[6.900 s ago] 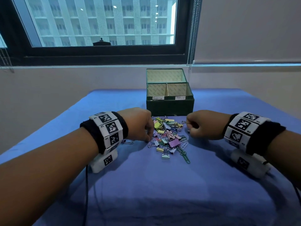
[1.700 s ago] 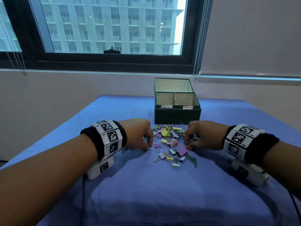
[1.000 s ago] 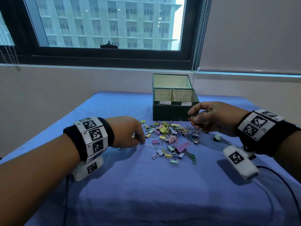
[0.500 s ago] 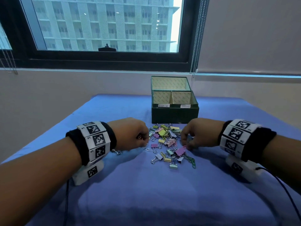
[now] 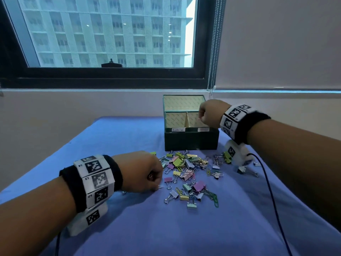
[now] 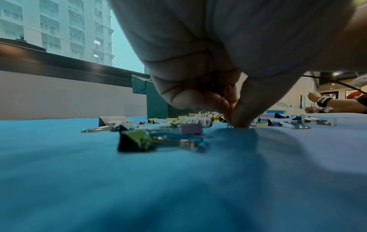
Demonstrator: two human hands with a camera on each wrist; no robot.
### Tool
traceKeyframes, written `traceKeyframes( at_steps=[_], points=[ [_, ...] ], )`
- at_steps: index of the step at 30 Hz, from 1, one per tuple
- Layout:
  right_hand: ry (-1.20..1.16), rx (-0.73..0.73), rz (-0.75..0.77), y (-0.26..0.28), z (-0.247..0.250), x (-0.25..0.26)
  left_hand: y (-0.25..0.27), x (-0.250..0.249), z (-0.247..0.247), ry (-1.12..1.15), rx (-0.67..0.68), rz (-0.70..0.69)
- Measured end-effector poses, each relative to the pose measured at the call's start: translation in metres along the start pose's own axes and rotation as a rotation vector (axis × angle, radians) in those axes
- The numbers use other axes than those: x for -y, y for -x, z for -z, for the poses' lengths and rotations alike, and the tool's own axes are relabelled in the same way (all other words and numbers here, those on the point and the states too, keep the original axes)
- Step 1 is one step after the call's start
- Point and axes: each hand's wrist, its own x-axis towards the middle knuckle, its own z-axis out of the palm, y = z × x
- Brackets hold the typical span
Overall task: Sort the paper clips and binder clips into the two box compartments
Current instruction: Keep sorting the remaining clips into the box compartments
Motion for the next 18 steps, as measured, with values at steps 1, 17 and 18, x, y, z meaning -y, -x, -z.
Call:
traceKeyframes(
  at_steps=[1, 17, 18],
  points=[
    [0.004, -0.001, -0.008, -0.005, -0.001, 0.0, 0.0, -0.001, 0.0, -0.003, -0.002, 0.003],
    [0.022, 0.4, 0.233, 0.125, -0.02, -0.023, -0.006, -0.001, 0.028, 0.054, -0.218, 0.06],
    [-0.002, 0.384, 0.23, 0.126, -0.022, -0.027, -0.014, -0.004, 0.036, 0.026, -0.211, 0.07]
  ],
)
